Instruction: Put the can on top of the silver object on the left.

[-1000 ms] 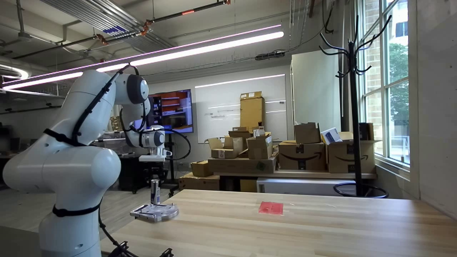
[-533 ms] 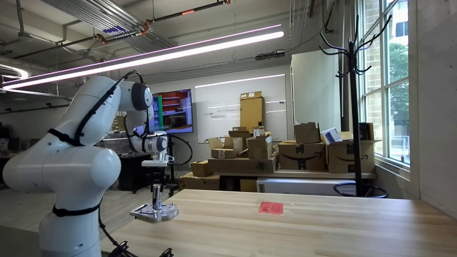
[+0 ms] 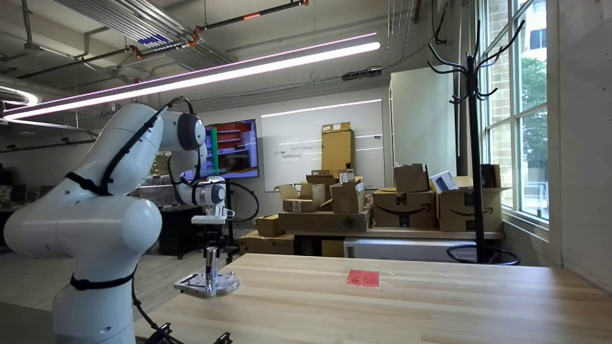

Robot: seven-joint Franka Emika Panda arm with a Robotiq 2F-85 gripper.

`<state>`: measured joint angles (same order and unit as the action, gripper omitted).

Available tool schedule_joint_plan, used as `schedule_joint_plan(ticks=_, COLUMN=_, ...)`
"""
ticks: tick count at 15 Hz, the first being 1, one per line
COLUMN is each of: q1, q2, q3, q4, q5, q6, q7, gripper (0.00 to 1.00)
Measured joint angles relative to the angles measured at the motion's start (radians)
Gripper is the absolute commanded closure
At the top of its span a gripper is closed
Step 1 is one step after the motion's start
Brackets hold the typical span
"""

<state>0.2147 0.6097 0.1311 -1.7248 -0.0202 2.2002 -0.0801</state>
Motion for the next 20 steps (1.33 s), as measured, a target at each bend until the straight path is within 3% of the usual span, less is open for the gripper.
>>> schedule_joint_plan(ticks=3, q1=0.0, q2=0.0, q3=-0.002, q4=0.0, q5=0.0, q6=0.0, q7=0.0, gripper=0.0)
schedule_joint_plan(ticks=11, q1=0.0, q2=-0.021, q3=-0.006, q4=-0.001, q5=0.0, q6=-0.006, q7=0.0, gripper=0.0)
schedule_joint_plan(ticks=20, q1=-0.025, q2=-0.26, q3=-0.029, q4=-0.044, q5=0.0, q6=-0.062, q7=0.013, gripper=0.0)
